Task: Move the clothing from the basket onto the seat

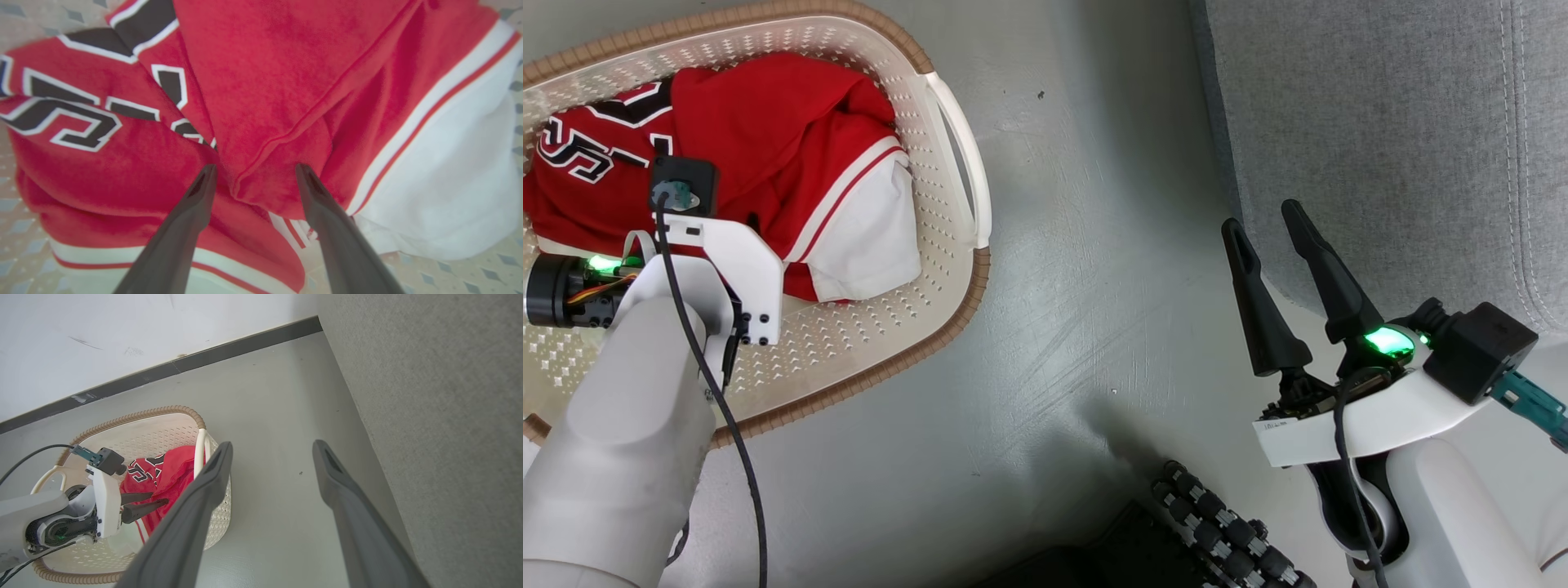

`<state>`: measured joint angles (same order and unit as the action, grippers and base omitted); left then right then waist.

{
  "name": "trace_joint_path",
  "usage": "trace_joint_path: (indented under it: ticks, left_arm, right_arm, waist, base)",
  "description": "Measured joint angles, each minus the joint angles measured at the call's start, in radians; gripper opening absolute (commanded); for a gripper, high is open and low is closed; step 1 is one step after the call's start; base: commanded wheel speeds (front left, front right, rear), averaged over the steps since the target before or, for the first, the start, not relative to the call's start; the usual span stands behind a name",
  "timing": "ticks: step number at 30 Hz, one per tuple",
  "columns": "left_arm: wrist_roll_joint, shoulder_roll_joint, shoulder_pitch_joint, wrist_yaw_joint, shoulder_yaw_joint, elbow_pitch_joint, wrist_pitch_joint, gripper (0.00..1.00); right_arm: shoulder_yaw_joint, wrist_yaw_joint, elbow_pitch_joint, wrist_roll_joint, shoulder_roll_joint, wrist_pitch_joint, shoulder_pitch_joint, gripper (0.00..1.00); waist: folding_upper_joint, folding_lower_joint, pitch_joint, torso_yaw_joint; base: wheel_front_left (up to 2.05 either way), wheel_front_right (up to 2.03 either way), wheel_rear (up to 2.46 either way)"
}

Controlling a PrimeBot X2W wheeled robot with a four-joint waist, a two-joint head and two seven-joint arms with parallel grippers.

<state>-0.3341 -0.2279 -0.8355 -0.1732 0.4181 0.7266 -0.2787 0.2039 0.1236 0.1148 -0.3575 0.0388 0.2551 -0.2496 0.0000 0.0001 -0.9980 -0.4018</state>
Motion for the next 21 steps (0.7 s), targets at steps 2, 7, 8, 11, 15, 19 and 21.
trace_joint_path:
  ticks: [2,7,8,11,15,19,21]
  left_arm:
    - [0.0,0.004,-0.001,0.001,0.001,0.004,0.005,1.0]
    - [-0.001,0.011,-0.011,0.01,0.006,0.022,0.014,1.0]
    - [-0.002,0.013,-0.014,0.01,0.007,0.024,0.017,1.0]
    - [-0.01,0.021,-0.02,0.019,0.007,0.028,0.018,1.0]
    - [-0.01,0.029,-0.02,0.019,0.008,0.039,0.03,0.85]
    - [-0.011,0.032,-0.021,0.028,0.01,0.05,0.035,0.67]
    - [-0.011,0.035,-0.024,0.028,0.012,0.055,0.044,0.47]
  right_arm:
    - [-0.001,0.0,0.0,0.0,0.0,0.0,0.0,1.0]
    - [-0.012,0.0,0.003,0.0,0.0,0.0,0.005,1.0]
    - [-0.014,0.0,0.004,0.0,0.0,0.0,0.006,1.0]
    - [-0.016,0.0,0.005,0.0,0.0,0.0,0.006,1.0]
    - [-0.016,0.0,0.005,0.0,0.0,0.0,0.007,1.0]
    - [-0.017,0.0,0.007,0.0,0.0,0.0,0.019,1.0]
    - [-0.019,0.0,0.007,0.003,0.0,0.0,0.021,1.0]
  waist:
    - [0.0,0.0,0.0,0.0]
    - [0.0,0.0,0.001,0.003]
    - [0.0,0.0,0.0,0.004]
    - [0.0001,0.0,-0.002,0.006]
    - [0.0,0.0,-0.002,0.008]
    - [0.0,0.0,-0.002,0.01]
    - [0.0,0.0,-0.003,0.011]
  base:
    - [0.0,0.0,0.0]
    - [0.0,0.0,0.0]
    - [0.0,0.0,0.0]
    - [0.0,0.0,0.0]
    - [0.0,0.0,0.0]
    - [0.0,0.0,0.0]
    - [0.0,0.0,0.0]
